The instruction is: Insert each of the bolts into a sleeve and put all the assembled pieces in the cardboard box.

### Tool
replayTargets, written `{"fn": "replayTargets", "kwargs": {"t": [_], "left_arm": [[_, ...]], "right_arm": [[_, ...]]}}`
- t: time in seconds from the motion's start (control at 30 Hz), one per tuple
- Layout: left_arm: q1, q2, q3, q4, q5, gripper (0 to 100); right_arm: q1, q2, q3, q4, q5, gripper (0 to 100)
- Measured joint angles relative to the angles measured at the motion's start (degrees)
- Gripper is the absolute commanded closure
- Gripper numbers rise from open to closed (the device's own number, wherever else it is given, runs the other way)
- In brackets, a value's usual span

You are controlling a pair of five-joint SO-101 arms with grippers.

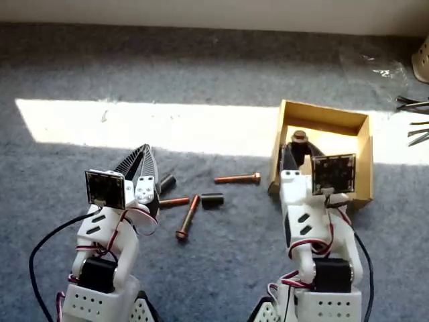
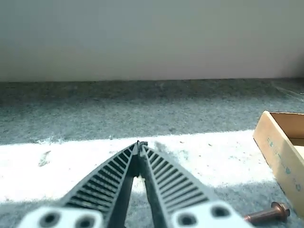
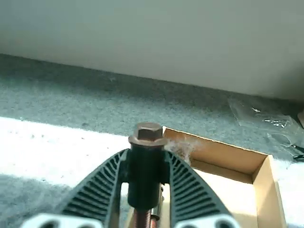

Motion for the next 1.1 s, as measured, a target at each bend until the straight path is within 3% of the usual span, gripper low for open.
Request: {"fn": "replayTargets", "kwargs": {"t": [0.4, 0.7, 1.1], "left_arm": [[-8.0, 0.0, 0.0, 1.93, 0.18, 98], [-8.79, 0.0, 0.0, 2.55, 0.0, 98], [-8.88, 0.0, 1.93, 2.55, 0.0, 98]], "right_arm": [[2.37, 41.32, -24.0, 5.45, 0.0, 99.3], [6.59, 66.37, -37.36, 5.45, 0.09, 99.3], [8.0, 89.05, -47.12, 5.45, 4.22, 99.0]]}}
